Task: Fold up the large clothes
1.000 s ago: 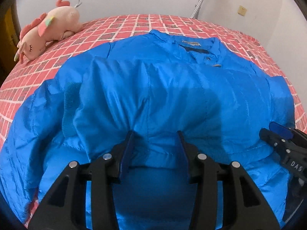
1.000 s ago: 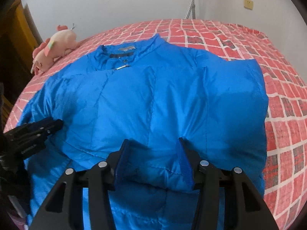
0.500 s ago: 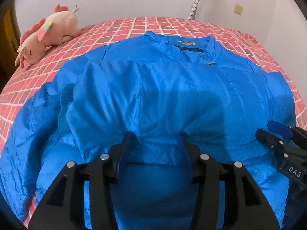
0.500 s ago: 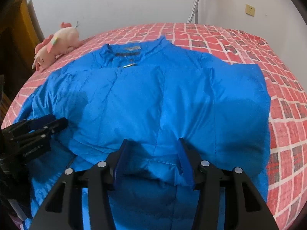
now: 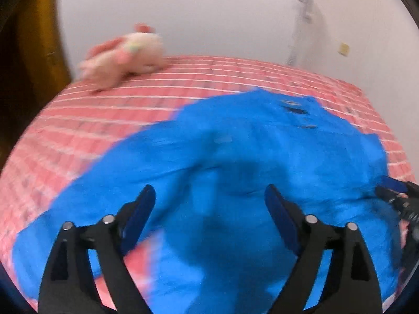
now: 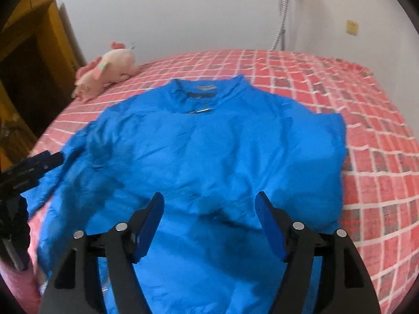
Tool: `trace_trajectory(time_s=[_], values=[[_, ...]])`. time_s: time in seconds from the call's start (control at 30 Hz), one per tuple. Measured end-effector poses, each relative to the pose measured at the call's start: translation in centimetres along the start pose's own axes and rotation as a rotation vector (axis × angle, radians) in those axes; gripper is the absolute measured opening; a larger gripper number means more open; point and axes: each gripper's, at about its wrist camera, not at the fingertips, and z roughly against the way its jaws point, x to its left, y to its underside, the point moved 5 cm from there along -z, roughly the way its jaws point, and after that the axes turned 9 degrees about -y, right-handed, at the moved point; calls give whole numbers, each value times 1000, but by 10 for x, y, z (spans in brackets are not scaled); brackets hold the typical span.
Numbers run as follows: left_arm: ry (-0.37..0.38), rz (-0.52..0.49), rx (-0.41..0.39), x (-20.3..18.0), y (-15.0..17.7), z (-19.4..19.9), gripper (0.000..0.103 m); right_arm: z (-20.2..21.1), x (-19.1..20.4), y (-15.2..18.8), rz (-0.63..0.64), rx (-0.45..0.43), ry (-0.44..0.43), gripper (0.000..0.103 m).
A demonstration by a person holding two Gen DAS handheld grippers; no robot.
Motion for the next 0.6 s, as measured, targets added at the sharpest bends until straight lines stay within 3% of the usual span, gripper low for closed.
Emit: trace_trajectory(time_s=[0.13,0.27,0.37,0.47,0.6], values=[[-145,121,64,103,37,13,89,-6,13,5,27,35,-27,73],[-343,313,149,218,88,30,90,-14,21,9,45,61,-30,74],[-437,442,206,281,124,41,90,-17,21,12,42,68,-28,74],[-422,533,257,318,151,38,90,-19,18,13,39,74,-19,75],[-263,627,267,329,159,17,91,-20,15,14,30,76,-15,75]])
